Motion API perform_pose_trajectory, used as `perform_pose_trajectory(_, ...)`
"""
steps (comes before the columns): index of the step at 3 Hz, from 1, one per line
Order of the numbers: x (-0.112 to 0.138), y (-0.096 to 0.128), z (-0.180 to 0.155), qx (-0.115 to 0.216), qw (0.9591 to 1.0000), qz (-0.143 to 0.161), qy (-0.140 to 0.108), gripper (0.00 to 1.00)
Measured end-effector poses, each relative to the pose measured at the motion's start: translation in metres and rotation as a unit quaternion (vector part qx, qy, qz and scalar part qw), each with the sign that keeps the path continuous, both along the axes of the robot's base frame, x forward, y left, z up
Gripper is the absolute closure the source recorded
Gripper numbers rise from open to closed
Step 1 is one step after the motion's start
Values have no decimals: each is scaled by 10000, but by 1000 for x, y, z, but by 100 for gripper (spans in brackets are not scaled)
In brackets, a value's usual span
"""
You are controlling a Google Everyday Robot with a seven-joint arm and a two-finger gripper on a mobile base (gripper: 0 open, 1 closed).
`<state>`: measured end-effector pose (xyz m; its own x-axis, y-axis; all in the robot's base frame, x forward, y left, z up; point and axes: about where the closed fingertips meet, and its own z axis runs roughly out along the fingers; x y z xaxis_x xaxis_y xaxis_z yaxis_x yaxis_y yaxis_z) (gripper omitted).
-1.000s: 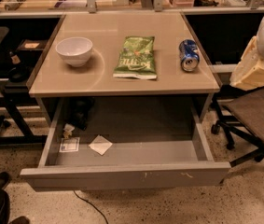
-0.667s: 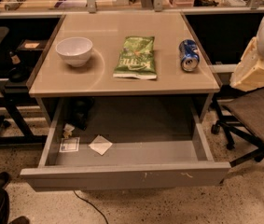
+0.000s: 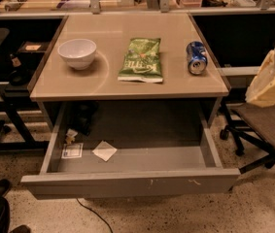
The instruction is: Close top drawer
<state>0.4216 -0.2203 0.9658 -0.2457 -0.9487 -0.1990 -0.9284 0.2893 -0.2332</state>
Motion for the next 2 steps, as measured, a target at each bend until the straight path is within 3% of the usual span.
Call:
perform_pose_trajectory(1,-38,-5,-21,-62,9996,-177,214,100)
perform_pose_trajectory(2,-80,-8,-53,-132,9975,-309,626,100)
